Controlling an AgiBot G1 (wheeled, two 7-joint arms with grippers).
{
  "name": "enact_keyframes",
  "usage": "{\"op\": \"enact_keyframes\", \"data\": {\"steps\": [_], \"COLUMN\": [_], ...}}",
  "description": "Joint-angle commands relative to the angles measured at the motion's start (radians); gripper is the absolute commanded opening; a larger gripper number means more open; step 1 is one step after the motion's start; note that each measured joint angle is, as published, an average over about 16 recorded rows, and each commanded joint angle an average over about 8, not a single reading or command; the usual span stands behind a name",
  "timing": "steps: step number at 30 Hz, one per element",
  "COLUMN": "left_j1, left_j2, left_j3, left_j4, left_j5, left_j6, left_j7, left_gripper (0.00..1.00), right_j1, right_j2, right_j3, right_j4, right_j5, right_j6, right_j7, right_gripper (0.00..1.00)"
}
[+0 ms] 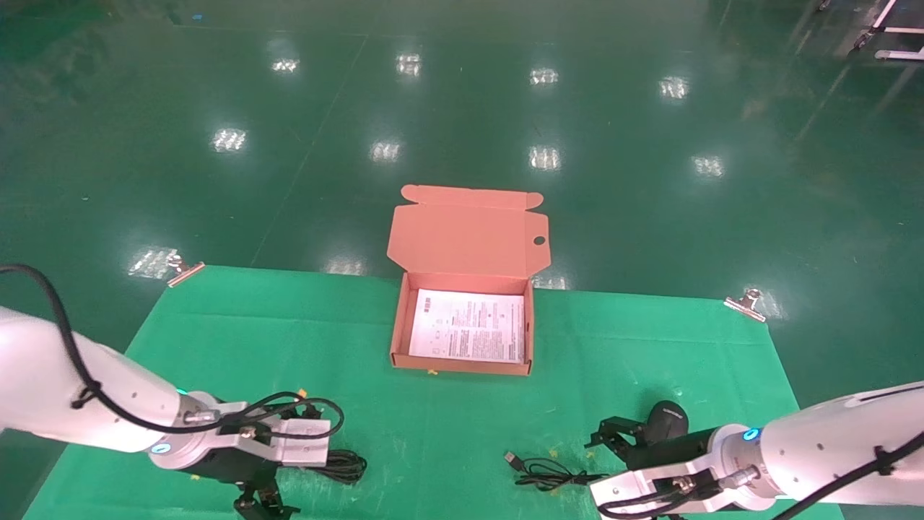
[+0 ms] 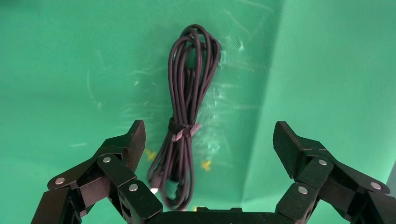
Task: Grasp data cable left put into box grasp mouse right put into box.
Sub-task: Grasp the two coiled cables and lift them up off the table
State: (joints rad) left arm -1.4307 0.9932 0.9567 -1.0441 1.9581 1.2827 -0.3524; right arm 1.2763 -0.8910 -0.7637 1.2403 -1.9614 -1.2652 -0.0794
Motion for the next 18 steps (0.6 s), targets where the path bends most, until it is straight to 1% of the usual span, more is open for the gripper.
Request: {"op": "enact_keyframes", "data": {"steps": [1,9,15,16,18], "left_j1": [0.002,-0.01,-0.025,-0.027,-0.031], "left_j2": [0.012,0.067,0.106,0.111,0.119], "left_j3": [-0.002,-0.011,-0.011,-0.011,-0.011], "left_j4": [0.036,0.223,0.352,0.37,0.402], "left_j5": [-0.001,-0.028,-0.033,-0.033,-0.033], "left_j6": [-0.015,-0.056,-0.079,-0.083,-0.091], "left_j7": [0.008,0.084,0.147,0.157,0.176], "left_gripper": [1.0,1.0,1.0,0.92,0.67], "right_j1": [-0.006,-0.003,-0.01,-0.012,-0.016], "right_j2": [-0.016,-0.075,-0.109,-0.113,-0.12], "right_j3": [-0.001,-0.012,-0.021,-0.022,-0.023], "right_j4": [-0.027,-0.149,-0.219,-0.228,-0.241], "right_j5": [-0.002,-0.025,-0.051,-0.055,-0.065], "right_j6": [0.009,0.057,0.114,0.124,0.145], "right_j7": [0.015,-0.01,-0.045,-0.05,-0.058], "right_gripper": [1.0,1.0,1.0,1.0,1.0]}}
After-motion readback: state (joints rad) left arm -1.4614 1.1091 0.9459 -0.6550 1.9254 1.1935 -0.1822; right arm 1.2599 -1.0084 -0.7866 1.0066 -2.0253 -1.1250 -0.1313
